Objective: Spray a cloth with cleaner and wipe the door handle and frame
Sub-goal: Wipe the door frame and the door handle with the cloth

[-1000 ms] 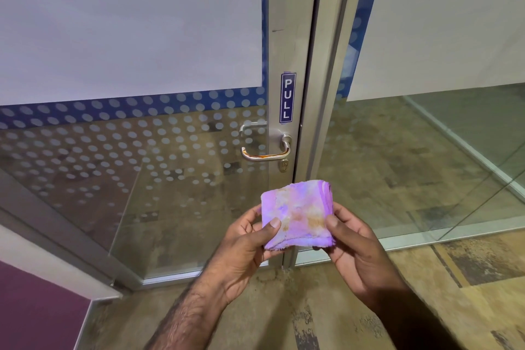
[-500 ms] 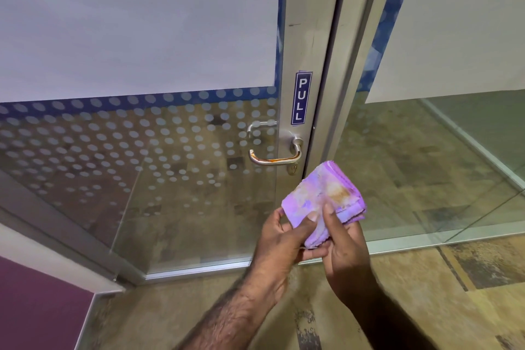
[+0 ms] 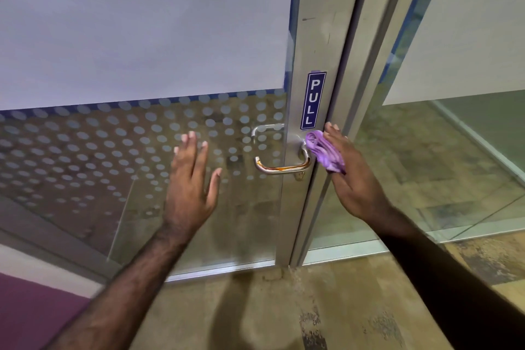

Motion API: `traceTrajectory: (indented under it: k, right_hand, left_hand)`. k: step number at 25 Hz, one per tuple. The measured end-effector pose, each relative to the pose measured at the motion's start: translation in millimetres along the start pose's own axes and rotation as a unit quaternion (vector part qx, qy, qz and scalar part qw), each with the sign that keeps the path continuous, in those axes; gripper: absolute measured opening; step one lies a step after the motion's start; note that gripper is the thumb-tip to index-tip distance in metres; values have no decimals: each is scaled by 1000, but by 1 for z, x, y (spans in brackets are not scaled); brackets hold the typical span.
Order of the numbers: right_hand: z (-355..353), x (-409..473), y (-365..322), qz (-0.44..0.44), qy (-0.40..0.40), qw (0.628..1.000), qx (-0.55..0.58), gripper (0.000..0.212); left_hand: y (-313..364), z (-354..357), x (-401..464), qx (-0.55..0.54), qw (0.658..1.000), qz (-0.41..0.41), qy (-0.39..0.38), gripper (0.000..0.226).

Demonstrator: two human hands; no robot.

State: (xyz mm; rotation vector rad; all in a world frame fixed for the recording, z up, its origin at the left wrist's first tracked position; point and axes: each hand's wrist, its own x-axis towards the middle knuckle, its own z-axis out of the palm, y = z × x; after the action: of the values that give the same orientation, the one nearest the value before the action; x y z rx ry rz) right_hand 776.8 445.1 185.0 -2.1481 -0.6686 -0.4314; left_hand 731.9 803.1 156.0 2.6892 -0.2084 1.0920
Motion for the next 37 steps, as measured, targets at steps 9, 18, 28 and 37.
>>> traceTrajectory:
  k: [9,18,28,37]
  right_hand:
    - [49,7,20,-102,-76,970,-209,84]
    - [20,28,60,-205,-167,933,-244,63]
    - [131,-3,15,-59,133,959,-241,49]
    - [196,16,-57,-13,173,917,-360,55]
  left_hand:
    - [-55,45,26,140,985,72,63,71]
    - [-73,66,31,144,978,92,117,82]
    - [-76,72,32,145,976,95,133,82]
    - [-78,72,30,151,975,95,129,79]
